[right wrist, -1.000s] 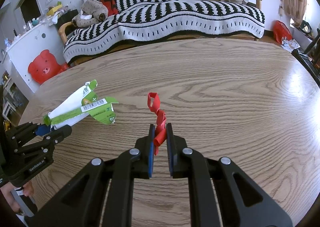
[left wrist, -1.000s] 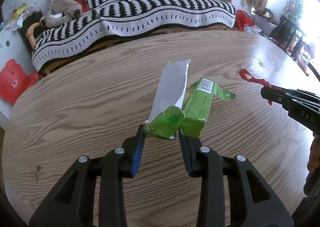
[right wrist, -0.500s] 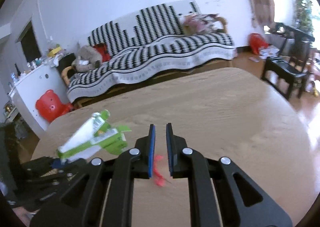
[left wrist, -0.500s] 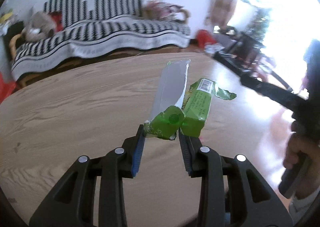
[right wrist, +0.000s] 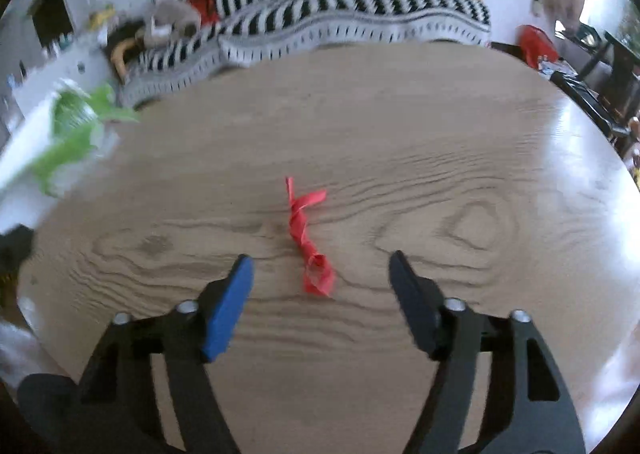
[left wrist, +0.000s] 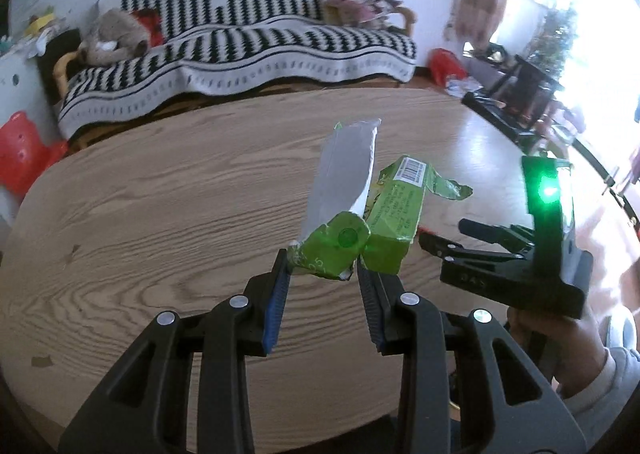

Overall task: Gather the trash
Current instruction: 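Lift the wrapper and ribbon and carry both toward the bin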

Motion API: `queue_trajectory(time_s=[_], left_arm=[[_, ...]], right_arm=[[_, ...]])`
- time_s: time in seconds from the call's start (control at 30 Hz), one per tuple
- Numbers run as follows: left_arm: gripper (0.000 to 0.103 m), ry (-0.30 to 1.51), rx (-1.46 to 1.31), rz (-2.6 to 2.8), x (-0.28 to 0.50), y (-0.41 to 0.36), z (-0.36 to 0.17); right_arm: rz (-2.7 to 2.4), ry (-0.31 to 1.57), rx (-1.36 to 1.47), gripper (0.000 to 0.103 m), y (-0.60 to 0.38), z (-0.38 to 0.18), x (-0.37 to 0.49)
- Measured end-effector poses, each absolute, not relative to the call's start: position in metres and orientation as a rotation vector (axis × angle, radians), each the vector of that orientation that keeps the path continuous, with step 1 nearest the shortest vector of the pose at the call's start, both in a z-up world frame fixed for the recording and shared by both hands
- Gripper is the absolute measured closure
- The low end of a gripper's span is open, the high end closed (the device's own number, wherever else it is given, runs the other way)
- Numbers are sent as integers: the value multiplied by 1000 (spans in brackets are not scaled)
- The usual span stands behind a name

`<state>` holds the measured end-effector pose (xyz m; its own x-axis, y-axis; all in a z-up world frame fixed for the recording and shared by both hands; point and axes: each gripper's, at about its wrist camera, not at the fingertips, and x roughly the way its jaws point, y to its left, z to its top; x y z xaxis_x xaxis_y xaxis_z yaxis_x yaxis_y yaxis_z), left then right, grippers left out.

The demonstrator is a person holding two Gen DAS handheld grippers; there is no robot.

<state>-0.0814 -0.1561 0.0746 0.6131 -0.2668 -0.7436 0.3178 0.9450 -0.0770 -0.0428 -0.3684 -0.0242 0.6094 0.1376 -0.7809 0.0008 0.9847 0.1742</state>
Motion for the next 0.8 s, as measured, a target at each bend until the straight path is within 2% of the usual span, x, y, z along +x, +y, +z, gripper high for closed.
queue_trajectory(time_s=[0.07, 0.13, 0.2, 0.57, 0.8], left_arm=[[69, 862, 62, -319, -74, -147, 68], [69, 870, 58, -307, -67, -142, 66], [69, 878, 44, -298, -62, -138, 62], [69, 885, 68, -331, -67, -151, 60], [69, 876, 114, -438, -103, -204, 65]], right_arm=[[61, 913, 123, 54, -359, -30, -35], [41, 911, 56, 68, -350, -31, -29], [45, 903, 33, 92, -345, -30, -24], [48, 863, 97, 93, -364, -11, -39], [1, 780, 124, 93, -406, 30, -107]])
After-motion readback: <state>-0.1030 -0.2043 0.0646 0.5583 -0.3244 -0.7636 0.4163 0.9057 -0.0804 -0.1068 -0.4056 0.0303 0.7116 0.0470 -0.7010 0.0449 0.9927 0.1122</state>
